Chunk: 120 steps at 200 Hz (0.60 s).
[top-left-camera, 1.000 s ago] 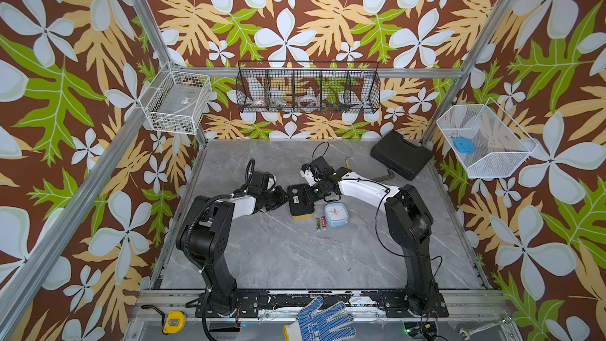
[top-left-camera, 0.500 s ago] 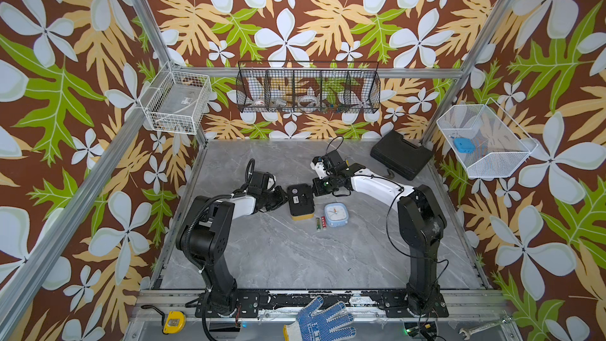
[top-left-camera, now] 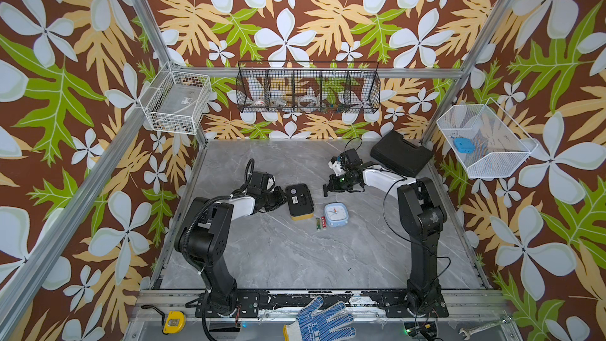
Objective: Insert the battery into the alarm
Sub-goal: Place the cover at the center of the board.
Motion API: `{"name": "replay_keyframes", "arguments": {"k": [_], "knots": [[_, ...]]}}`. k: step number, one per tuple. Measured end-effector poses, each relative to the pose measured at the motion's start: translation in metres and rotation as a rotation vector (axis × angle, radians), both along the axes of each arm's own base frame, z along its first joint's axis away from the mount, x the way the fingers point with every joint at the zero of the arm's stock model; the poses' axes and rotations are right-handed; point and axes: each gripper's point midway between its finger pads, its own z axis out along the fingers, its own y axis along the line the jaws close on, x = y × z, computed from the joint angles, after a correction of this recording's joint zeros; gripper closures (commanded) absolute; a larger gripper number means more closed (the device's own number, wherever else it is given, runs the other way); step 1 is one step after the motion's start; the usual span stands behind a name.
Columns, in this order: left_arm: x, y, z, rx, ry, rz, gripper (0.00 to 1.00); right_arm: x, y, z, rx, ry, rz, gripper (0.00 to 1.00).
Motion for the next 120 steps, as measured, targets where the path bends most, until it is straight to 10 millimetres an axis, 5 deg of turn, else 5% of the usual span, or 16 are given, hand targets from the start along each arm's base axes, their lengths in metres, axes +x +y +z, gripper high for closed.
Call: {"name": "replay_keyframes", "arguments": {"k": [44,91,120], "knots": [[-0.002,0.001,0.000,0.006,0.005,-0.001,0.79,0.009,0.008,-0.019,0.010,0.025,0.023,0.97],[-0.001,0.000,0.007,0.013,-0.012,-0.021,0.78,0.022,0.010,-0.022,-0.002,0.005,0.020,0.70],[-0.001,0.000,0.012,0.020,-0.031,-0.033,0.77,0.030,0.005,-0.018,-0.045,-0.022,-0.001,0.63]]}}
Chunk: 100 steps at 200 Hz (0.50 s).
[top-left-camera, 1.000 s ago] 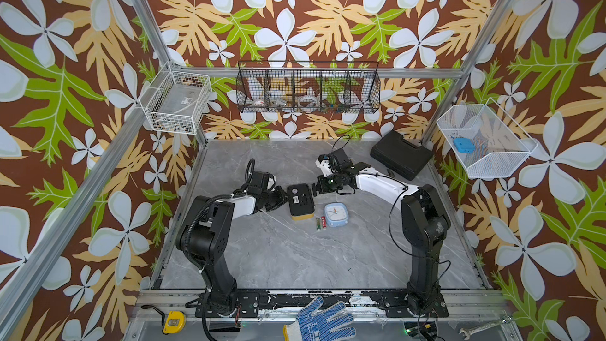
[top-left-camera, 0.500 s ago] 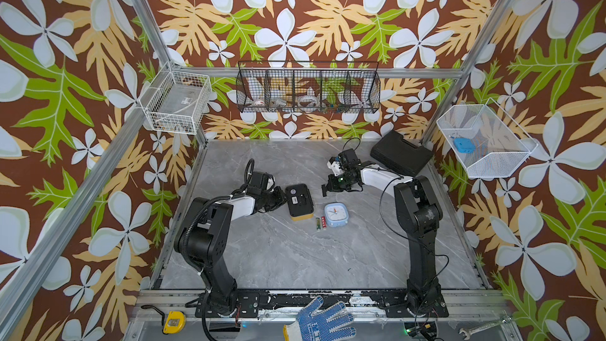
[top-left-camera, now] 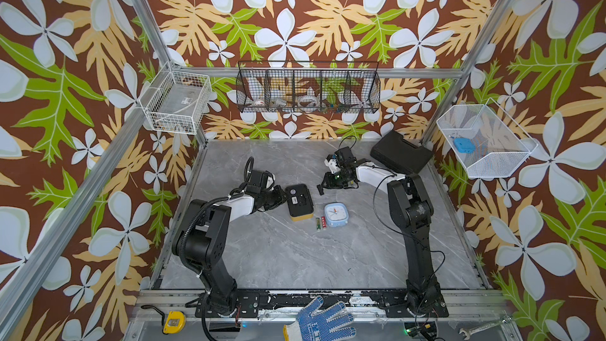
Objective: Insert the battery into the alarm
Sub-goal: Place the cover at the center of the board.
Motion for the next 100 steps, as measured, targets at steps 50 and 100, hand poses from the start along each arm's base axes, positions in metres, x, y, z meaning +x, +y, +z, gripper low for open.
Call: {"name": "replay_keyframes", "arguments": {"k": [50,100], "knots": [[0.001,0.000,0.010,0.011,-0.030,-0.018,0.76,-0.002,-0.012,0.038,-0.060,-0.086,-0.012,0.61],[0.004,0.000,0.025,0.020,-0.079,-0.030,0.76,-0.068,0.024,0.064,-0.117,-0.160,0.185,0.66]]}}
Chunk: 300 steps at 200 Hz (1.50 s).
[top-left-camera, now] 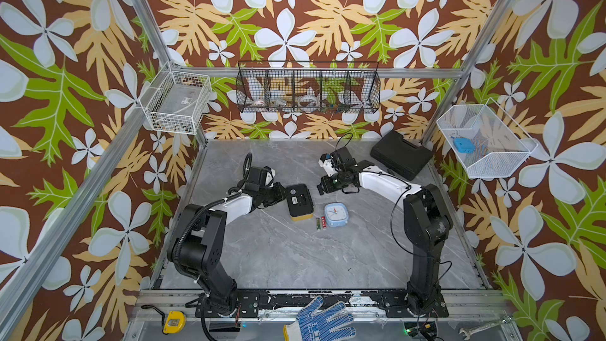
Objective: Insert the battery into the alarm
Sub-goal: Place the cover at the center of the board, then pick up the battery at the center of the board.
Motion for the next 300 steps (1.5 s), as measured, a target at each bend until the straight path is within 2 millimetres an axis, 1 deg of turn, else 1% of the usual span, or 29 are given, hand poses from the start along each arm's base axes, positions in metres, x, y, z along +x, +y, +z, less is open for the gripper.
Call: {"name": "replay_keyframes", "arguments": {"k": [18,42,56,77,103,131,175,210,264,300], "knots": [[0.000,0.000,0.003,0.002,-0.010,-0.003,0.75,-0.037,0.015,-0.004,-0.036,0.011,0.094,0.67],[0.000,0.000,0.004,0.004,-0.015,-0.003,0.75,-0.074,0.027,-0.015,-0.079,0.036,0.172,0.67],[0.000,0.001,0.004,0.004,-0.016,-0.003,0.75,-0.086,0.026,-0.022,-0.103,0.054,0.183,0.67],[-0.001,0.001,0.003,0.003,-0.018,-0.004,0.75,-0.093,0.022,-0.033,-0.128,0.077,0.174,0.67],[-0.003,0.001,0.001,-0.001,-0.014,-0.005,0.75,-0.095,0.021,-0.048,-0.148,0.108,0.158,0.67],[-0.005,0.001,0.000,-0.002,-0.013,-0.004,0.74,-0.092,0.022,-0.056,-0.170,0.111,0.155,0.66],[-0.006,0.001,-0.001,-0.006,-0.016,-0.004,0.75,-0.089,0.027,-0.058,-0.172,0.110,0.159,0.66],[-0.005,0.000,0.000,-0.009,-0.021,-0.003,0.74,-0.092,0.029,-0.064,-0.186,0.124,0.168,0.66],[-0.005,0.000,-0.002,-0.011,-0.012,0.002,0.74,-0.093,0.026,-0.067,-0.217,0.130,0.157,0.59],[-0.005,0.000,-0.002,-0.018,-0.006,0.009,0.74,-0.097,0.025,-0.069,-0.232,0.144,0.155,0.62]]}}
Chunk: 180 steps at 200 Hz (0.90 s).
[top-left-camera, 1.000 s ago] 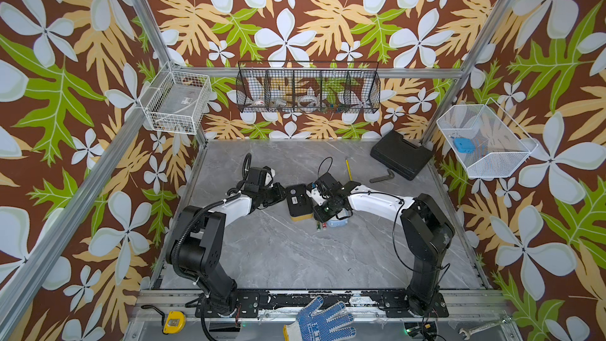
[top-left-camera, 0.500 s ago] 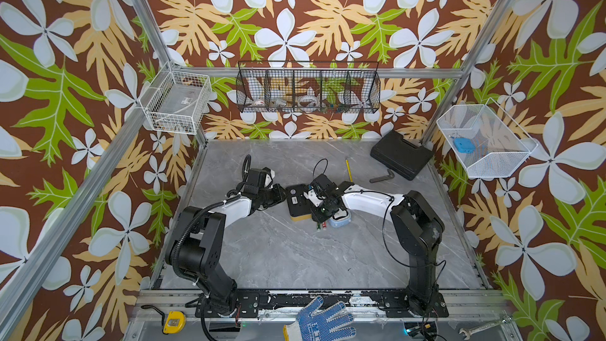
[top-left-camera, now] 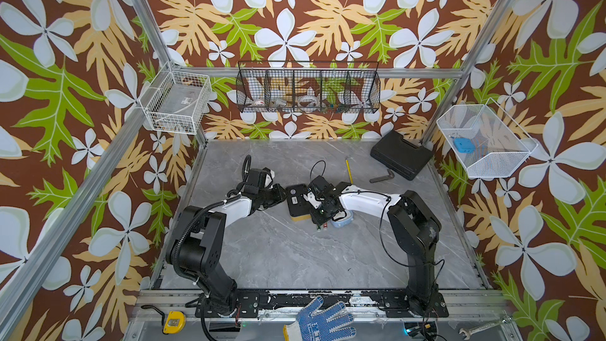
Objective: Insert the battery into the alarm
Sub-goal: Pick up the battery at the center of the board.
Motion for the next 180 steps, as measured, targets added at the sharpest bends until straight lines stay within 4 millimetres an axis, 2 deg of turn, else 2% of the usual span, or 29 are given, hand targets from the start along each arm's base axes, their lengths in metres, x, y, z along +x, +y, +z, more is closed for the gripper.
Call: {"name": "replay_keyframes", "arguments": {"k": [49,126,180], "knots": [[0.0002,-0.0009,0.0007,-0.002,0.000,0.000,0.74,0.0018,0.0014,-0.0041,-0.007,0.004,0.000,0.68],[0.0022,-0.0025,0.0062,-0.015,-0.015,0.004,0.74,0.0063,0.0007,-0.0053,-0.018,-0.008,-0.016,0.83],[0.0011,-0.0022,0.0092,-0.020,-0.023,0.006,0.74,0.0003,-0.0023,-0.0020,-0.009,0.005,-0.037,0.88]]}}
